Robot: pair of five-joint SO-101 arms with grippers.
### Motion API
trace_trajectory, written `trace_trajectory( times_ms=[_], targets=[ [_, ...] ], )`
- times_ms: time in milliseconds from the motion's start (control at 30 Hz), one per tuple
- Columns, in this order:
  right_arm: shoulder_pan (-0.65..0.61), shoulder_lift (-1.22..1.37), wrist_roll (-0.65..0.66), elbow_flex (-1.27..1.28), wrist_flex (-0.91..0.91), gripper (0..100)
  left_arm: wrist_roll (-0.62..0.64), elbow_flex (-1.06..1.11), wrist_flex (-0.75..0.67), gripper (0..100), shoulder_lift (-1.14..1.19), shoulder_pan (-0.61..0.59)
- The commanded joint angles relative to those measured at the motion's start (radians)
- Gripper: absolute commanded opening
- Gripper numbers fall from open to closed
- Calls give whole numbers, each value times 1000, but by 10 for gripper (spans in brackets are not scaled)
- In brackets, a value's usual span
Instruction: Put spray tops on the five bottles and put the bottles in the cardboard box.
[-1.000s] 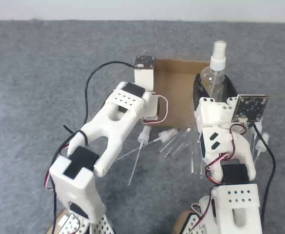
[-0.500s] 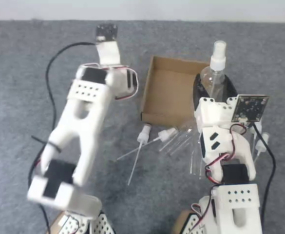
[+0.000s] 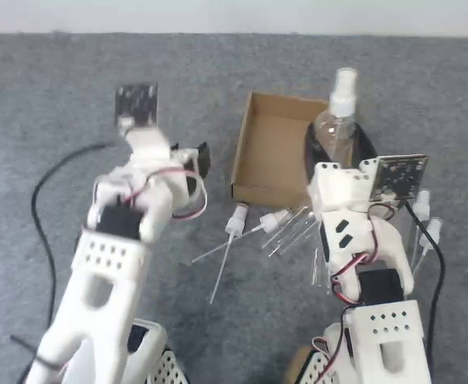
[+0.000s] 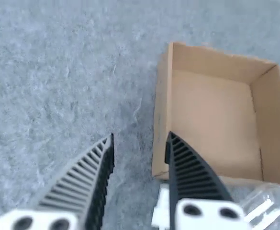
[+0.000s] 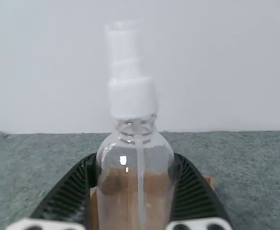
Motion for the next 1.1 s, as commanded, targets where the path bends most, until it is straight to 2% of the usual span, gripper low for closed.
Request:
trace_trajectory(
  times_ms=[0, 133, 200, 300, 600, 867, 1067],
  targets=[
    [-41, 8, -8, -20, -7, 6, -17, 263, -282, 156, -222, -6],
    [-50, 8, -11, -17, -7, 6, -133, 438, -480, 156, -338, -5],
    [-50, 8, -11, -17, -7, 6, -143, 478, -528, 156, -376, -5],
    [-50, 8, -11, -17, -13, 6, -143, 493, -531, 156, -413, -5],
    [-50, 31, -3, -64, -200, 6, -149, 532, -532, 156, -423, -5],
    [-56, 423, -8, -341, -183, 6, -150, 532, -532, 155, -425, -6],
    [-145, 733, -5, -551, -183, 6, -150, 533, -532, 155, -422, -6]
  ],
)
